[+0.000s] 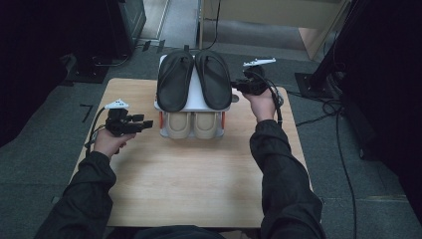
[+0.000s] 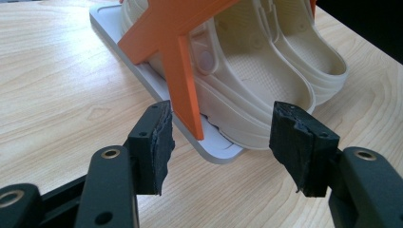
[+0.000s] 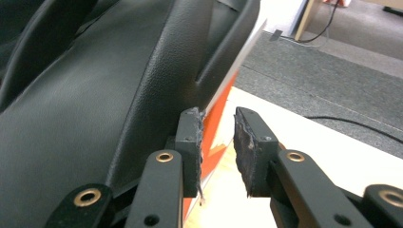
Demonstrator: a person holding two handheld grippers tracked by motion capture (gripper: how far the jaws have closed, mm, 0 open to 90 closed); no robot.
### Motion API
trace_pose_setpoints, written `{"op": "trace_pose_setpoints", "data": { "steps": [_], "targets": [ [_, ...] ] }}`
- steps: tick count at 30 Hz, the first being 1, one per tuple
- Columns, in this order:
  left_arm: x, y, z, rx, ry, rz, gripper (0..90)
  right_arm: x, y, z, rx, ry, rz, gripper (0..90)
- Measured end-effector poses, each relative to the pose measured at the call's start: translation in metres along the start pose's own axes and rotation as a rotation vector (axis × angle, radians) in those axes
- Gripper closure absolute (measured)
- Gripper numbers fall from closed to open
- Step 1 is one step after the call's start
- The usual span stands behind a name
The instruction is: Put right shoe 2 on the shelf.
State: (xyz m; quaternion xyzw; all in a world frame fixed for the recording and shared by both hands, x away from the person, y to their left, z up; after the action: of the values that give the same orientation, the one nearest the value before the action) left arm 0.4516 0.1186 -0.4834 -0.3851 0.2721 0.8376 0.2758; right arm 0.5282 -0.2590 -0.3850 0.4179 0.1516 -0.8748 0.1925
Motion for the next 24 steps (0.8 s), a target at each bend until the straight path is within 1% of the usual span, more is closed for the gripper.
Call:
{"op": "trace_pose_setpoints", "data": {
  "steps": [3, 7, 12, 18, 20, 22, 24],
  "targets": [
    [0.0, 0.0, 0.0, -0.001, 0.004, 0.002, 40.3, -0.001, -0.008, 0.0, -0.019, 0.0, 0.023, 71.4],
    [0.0, -0.001, 0.0, -0.001, 0.005, 0.005, 40.3, -0.003, -0.019, -0.001, -0.029, 0.0, 0.046, 71.0],
    [0.0, -0.001, 0.0, -0.002, 0.003, 0.005, 40.3, -0.003, -0.026, -0.001, -0.04, 0.0, 0.055, 70.7],
    [0.0, -0.001, 0.0, 0.0, 0.002, 0.002, 40.3, -0.003, -0.032, -0.001, -0.059, -0.002, 0.057, 70.4],
    [0.0, -0.001, 0.0, 0.0, 0.002, 0.004, 40.3, -0.003, -0.033, -0.001, -0.057, -0.003, 0.067, 68.8],
    [0.0, -0.001, 0.001, -0.002, 0.004, 0.006, 40.3, -0.005, -0.033, 0.003, -0.039, 0.019, 0.078, 66.0],
    [0.0, -0.002, 0.001, -0.006, 0.004, 0.01, 40.3, -0.007, -0.032, 0.006, -0.039, 0.036, 0.081, 63.6]
  ]
}}
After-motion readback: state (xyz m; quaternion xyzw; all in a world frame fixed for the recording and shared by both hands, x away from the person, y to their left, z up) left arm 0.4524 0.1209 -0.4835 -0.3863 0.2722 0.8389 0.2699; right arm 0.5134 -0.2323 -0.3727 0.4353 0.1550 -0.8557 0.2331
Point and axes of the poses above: each handheld gripper's, and its own axes: z roughly backward along the jaws, x roughly out of its underside, y roughly to its right, the point moved 6 cm from there along -z, roughly forward along the jaws, and after that the axes turned 2 degrees about -z, right-handed, at the moved point
